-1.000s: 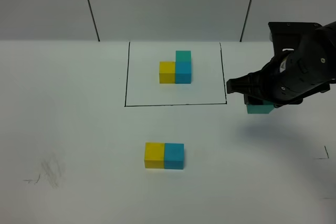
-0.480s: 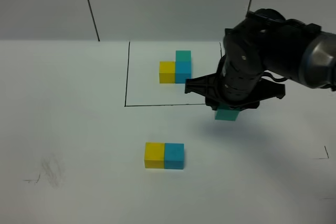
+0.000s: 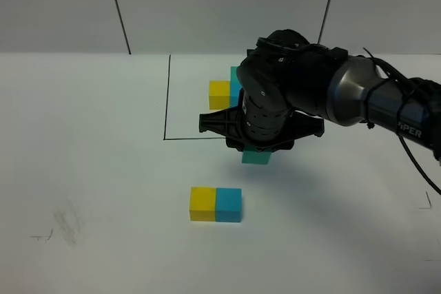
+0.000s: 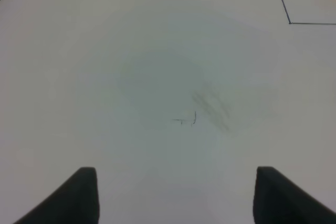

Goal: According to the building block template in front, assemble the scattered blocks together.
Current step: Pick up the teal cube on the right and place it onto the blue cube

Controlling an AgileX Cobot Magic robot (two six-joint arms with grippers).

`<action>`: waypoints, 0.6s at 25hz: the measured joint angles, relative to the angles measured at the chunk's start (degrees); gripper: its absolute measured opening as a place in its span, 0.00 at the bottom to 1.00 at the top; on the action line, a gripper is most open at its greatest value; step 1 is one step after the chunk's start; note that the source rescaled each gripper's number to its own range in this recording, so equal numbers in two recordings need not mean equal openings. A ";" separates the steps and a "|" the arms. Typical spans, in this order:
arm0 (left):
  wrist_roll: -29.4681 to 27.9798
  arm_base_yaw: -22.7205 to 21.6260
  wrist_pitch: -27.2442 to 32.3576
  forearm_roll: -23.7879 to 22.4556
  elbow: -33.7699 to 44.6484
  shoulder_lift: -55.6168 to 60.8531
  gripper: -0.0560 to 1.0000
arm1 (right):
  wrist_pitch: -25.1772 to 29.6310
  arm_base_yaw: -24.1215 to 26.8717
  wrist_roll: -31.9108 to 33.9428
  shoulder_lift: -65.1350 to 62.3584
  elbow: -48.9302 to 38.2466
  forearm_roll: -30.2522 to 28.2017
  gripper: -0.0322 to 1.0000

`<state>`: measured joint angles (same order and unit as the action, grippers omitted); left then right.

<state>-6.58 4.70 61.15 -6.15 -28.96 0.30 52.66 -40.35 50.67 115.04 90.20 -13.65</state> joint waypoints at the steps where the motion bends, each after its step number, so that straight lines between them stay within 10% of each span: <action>1: 0.00 0.00 0.00 0.00 0.00 0.00 0.45 | -0.34 -0.14 0.56 0.28 0.00 -0.39 0.04; 15: 0.00 0.00 0.00 0.00 0.00 0.00 0.45 | 3.55 -1.96 1.12 7.48 7.26 -1.56 0.04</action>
<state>-6.58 4.70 61.15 -6.15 -28.96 0.30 56.21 -42.30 51.79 122.51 97.45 -15.21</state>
